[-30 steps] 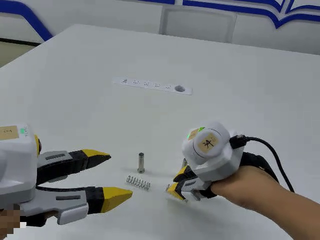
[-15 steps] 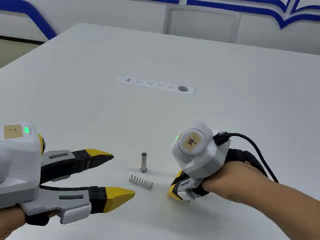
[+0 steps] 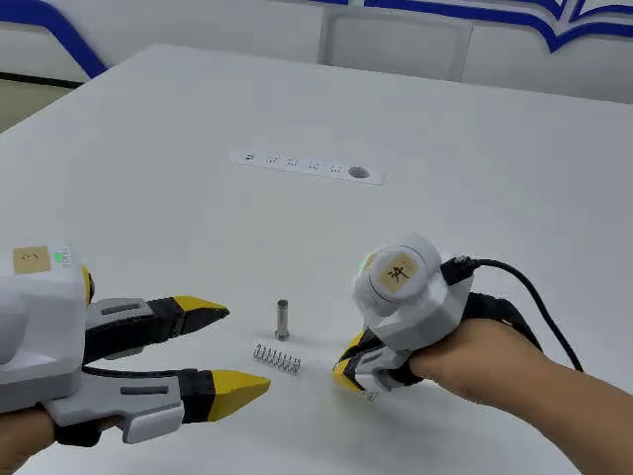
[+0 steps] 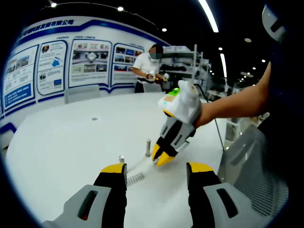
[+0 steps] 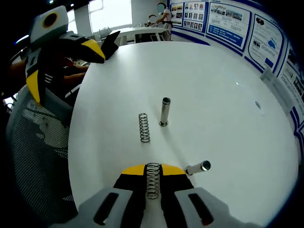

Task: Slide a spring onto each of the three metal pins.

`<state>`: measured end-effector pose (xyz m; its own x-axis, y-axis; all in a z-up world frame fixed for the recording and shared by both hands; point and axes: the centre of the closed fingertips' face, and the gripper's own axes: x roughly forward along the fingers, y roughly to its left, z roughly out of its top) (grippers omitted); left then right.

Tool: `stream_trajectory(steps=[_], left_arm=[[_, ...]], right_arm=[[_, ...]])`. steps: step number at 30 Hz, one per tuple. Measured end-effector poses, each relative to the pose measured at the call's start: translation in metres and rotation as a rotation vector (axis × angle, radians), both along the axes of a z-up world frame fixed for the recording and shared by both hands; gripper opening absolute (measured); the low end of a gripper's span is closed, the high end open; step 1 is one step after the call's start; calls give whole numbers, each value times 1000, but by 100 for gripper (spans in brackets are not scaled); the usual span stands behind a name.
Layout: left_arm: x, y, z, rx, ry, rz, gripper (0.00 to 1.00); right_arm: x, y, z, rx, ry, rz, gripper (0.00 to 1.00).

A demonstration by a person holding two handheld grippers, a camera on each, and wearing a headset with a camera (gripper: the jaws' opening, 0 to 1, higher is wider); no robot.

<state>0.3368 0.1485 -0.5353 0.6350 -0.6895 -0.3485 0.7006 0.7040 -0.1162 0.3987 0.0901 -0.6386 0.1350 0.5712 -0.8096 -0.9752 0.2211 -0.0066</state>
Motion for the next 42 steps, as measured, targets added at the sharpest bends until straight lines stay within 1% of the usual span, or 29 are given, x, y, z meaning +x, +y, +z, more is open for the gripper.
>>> stream_trajectory(steps=[2, 4, 5, 6, 9, 10, 12, 13, 17, 18, 21, 25, 29, 32, 36, 39, 42], left_arm=[[1, -2, 0, 1, -1, -8, 52], [1, -7, 1, 2, -1, -19, 51], [1, -10, 1, 6, -2, -29, 51], [1, -12, 1, 8, -2, -35, 51], [2, -18, 2, 4, -3, -52, 51], [2, -21, 2, 7, -4, -60, 51], [2, -25, 2, 5, -3, -69, 50], [2, -28, 3, 2, -3, -76, 50], [3, -35, 3, 1, -1, -92, 50], [3, -37, 4, -2, 0, -96, 49], [5, -44, 6, -23, 7, -102, 47], [8, -52, 9, -49, 16, -107, 43], [10, -59, 10, -57, 18, -113, 37], [11, -62, 10, -76, 31, -113, 34], [12, -67, 12, -101, 38, -108, 28], [14, -68, 13, -109, 39, -98, 25], [16, -69, 16, -127, 36, -86, 20]], right_arm=[[-1, -1, 7, 26, -1, -13, 11], [-4, -2, 17, 60, -3, -28, 11], [-5, -2, 25, 87, -9, -36, 11], [-6, -2, 30, 104, -12, -40, 11], [-9, 0, 51, 173, -22, -56, 11], [-11, 1, 60, 202, -25, -62, 11], [-14, 4, 74, 249, -24, -69, 11], [-17, 7, 83, 284, -21, -72, 11], [-23, 13, 109, 358, -28, -66, 11], [-25, 16, 117, 384, -27, -63, 11], [-30, 22, 130, 427, -33, -51, 11], [-35, 28, 140, 467, -44, -40, 11], [-37, 31, 144, 490, -42, -40, 11], [-38, 32, 147, 502, -43, -39, 11], [-40, 34, 151, 527, -37, -41, 11], [-40, 34, 152, 534, -36, -42, 11], [-42, 35, 152, 537, -35, -41, 11]])
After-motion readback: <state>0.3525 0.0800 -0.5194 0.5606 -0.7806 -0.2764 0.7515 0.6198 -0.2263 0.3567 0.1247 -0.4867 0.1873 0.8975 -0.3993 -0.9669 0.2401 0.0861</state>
